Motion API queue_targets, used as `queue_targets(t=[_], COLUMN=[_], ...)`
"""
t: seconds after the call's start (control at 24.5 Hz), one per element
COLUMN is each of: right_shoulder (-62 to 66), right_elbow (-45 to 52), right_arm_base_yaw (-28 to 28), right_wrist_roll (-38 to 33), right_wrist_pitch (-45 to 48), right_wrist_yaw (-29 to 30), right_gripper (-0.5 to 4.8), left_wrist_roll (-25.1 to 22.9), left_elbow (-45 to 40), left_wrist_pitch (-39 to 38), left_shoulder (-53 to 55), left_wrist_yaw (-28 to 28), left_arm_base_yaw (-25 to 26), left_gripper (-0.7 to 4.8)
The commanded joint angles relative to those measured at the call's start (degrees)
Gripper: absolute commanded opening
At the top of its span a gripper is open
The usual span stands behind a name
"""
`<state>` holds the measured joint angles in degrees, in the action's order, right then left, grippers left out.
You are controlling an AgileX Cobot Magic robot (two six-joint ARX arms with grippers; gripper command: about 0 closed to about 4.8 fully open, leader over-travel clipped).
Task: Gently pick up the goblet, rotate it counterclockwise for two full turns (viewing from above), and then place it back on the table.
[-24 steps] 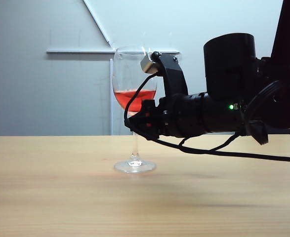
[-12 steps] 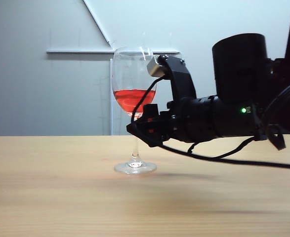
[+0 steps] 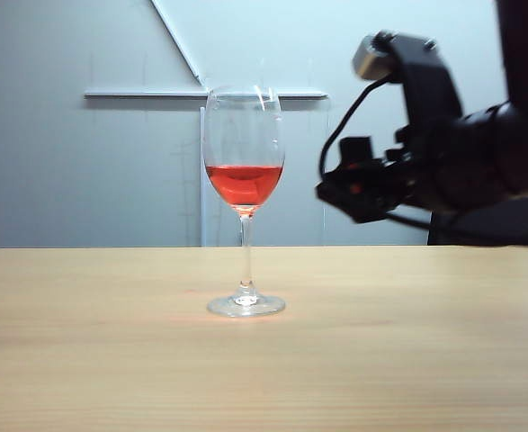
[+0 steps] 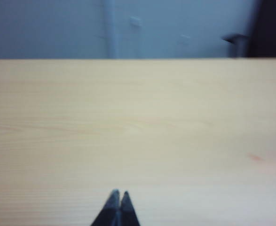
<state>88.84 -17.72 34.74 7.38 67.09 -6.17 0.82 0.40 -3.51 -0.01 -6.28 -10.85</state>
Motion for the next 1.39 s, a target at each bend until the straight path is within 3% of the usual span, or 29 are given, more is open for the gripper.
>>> queue_targets(t=[0.04, 0.12, 0.2, 0.57, 0.82, 1.39], right_shoulder=[-10.7, -16.0, -22.9, -44.0, -51.1, -53.3], right_elbow=[2.1, 2.1, 2.1, 2.1, 2.1, 2.1], right_arm_base_yaw=[0.2, 0.2, 0.2, 0.1, 0.1, 0.1], right_wrist_roll=[0.4, 0.4, 0.4, 0.3, 0.3, 0.3], right_wrist_pitch=[-8.5, -13.8, -19.8, -36.2, -44.4, -46.1], right_wrist_yaw=[-3.2, -4.4, -4.7, -10.2, -10.8, -10.6], right_gripper=[2.15, 1.20, -0.09, -0.06, -0.06, -0.05], left_wrist_roll=[-0.4, -0.4, -0.4, -0.4, -0.4, -0.4], left_elbow=[0.1, 0.1, 0.1, 0.1, 0.1, 0.1], left_wrist_pitch=[0.7, 0.7, 0.7, 0.7, 0.7, 0.6], left_shoulder=[0.3, 0.3, 0.3, 0.3, 0.3, 0.3], left_wrist_yaw=[-0.3, -0.3, -0.3, -0.1, -0.1, -0.1], left_arm_base_yaw=[4.0, 5.1, 5.9, 7.3, 8.5, 10.5], left_gripper=[-0.05, -0.05, -0.05, -0.05, -0.05, -0.05])
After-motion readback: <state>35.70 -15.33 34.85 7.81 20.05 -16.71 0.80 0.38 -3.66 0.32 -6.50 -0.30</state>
